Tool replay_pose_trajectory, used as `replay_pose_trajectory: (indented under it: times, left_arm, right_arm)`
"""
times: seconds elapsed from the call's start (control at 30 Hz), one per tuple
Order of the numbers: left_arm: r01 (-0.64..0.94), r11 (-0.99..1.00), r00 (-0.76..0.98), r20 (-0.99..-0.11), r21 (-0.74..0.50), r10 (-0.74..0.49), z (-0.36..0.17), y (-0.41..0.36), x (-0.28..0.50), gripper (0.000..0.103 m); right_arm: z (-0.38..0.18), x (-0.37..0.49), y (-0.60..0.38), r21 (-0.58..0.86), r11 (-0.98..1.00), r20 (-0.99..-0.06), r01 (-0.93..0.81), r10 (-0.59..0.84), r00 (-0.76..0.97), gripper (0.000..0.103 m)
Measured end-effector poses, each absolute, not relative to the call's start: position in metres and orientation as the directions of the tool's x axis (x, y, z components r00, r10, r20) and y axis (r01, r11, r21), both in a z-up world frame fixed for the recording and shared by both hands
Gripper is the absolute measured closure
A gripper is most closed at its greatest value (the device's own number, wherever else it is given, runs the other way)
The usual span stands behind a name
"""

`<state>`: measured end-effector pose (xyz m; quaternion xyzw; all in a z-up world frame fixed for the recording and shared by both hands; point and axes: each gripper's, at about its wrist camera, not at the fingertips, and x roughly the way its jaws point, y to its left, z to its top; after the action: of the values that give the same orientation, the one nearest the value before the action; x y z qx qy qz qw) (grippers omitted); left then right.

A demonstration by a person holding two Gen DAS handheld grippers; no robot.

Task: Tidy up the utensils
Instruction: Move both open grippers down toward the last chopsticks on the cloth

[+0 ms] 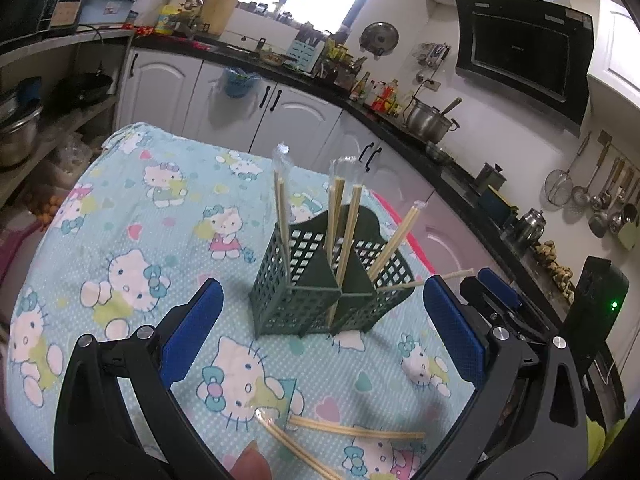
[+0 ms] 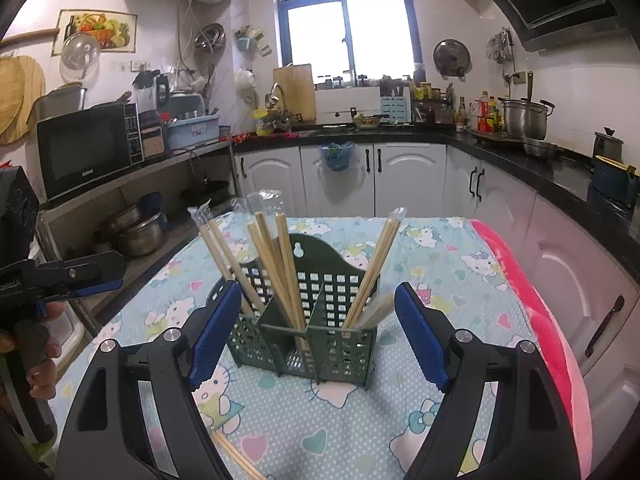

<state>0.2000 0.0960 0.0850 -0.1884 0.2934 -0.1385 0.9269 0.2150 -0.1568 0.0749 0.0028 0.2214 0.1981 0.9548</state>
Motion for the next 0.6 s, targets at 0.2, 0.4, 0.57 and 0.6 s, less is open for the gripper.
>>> replay_pose_trajectory:
  times: [0.2,0.4,0.57,0.6]
  left_arm:
    - [0.122,0.9,0.775,-0.526,-0.417,-0.349,0.071,0.096,0.194,0.011]
    - [0.094,0.907,0.76,-0.559,-0.411,-0.332,0.057,0.099,0.192,0.011]
    - [0.079,0.911,0.743,-0.585,-0.405,-0.325,0.046,0.099,0.189,0.011]
    - [0.074,0.912,0.737,-0.594,-0.403,-0.323,0.042,0.099,0.187,0.011]
  right_arm:
    - [0.068,0.212,-0.153,0.081,0.91,-0.454,-0.406,0.396,0.798,0.026]
    - [0.057,0.208,-0.146,0.067,0.899,-0.499,-0.433,0.406,0.766,0.026]
    - [0.047,0.206,-0.141,0.058,0.888,-0.533,-0.455,0.413,0.738,0.026]
    - [0.046,0.206,-0.14,0.055,0.886,-0.54,-0.461,0.415,0.732,0.026]
